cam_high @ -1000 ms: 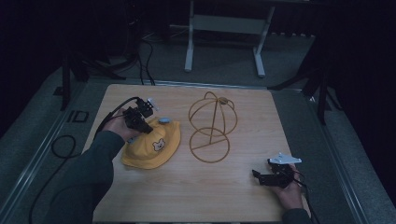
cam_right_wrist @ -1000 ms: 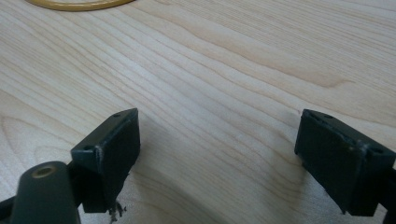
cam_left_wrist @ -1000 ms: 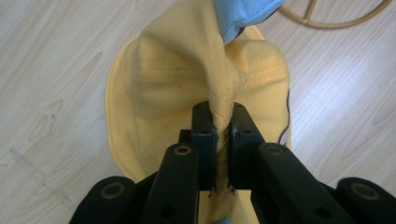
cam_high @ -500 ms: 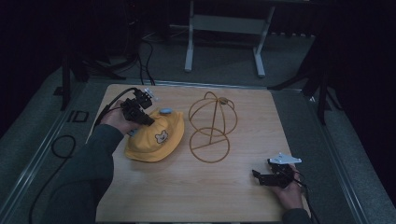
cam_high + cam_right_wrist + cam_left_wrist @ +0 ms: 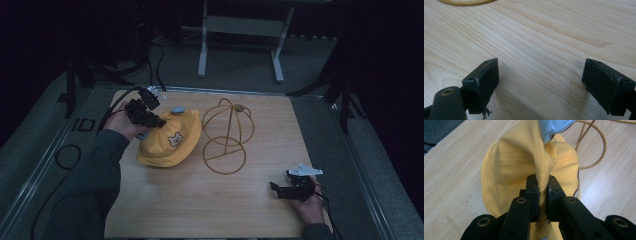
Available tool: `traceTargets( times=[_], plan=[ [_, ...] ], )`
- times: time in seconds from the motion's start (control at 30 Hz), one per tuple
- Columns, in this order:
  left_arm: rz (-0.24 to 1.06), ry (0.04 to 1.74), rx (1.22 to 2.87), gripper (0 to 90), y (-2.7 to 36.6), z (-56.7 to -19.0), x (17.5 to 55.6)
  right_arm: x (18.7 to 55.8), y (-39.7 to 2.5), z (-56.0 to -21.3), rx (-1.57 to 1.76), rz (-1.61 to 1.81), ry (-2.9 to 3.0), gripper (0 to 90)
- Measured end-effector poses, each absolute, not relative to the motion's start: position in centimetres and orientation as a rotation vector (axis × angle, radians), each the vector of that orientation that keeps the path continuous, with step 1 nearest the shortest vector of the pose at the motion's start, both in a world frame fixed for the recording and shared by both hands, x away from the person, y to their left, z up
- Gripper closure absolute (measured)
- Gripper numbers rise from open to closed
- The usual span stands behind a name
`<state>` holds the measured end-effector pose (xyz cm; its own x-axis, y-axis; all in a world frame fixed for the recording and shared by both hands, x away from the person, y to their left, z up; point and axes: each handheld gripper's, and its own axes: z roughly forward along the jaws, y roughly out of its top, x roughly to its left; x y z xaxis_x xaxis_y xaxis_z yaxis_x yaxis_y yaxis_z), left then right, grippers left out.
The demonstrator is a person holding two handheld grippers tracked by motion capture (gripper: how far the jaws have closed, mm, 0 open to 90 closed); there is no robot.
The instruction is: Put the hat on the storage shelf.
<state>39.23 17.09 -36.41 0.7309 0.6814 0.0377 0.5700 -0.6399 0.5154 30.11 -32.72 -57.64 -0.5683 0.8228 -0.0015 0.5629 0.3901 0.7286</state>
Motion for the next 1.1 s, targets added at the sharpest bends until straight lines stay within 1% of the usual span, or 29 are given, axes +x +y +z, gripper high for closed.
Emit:
traceTargets(
  times=[0.23,0.53,1.1],
  plan=[
    [0.323,0.956,2.416,82.4,17.5,-35.9,39.2,30.1,-32.7,-57.6,1.201,0.99,2.291,14.1],
    [0.357,0.937,2.367,82.5,17.5,-34.2,38.8,30.1,-32.7,-57.6,1.204,0.99,2.291,14.1],
    [0.391,0.926,2.267,82.6,18.4,-33.0,38.3,30.1,-32.7,-57.6,1.203,0.99,2.291,14.1]
  ],
)
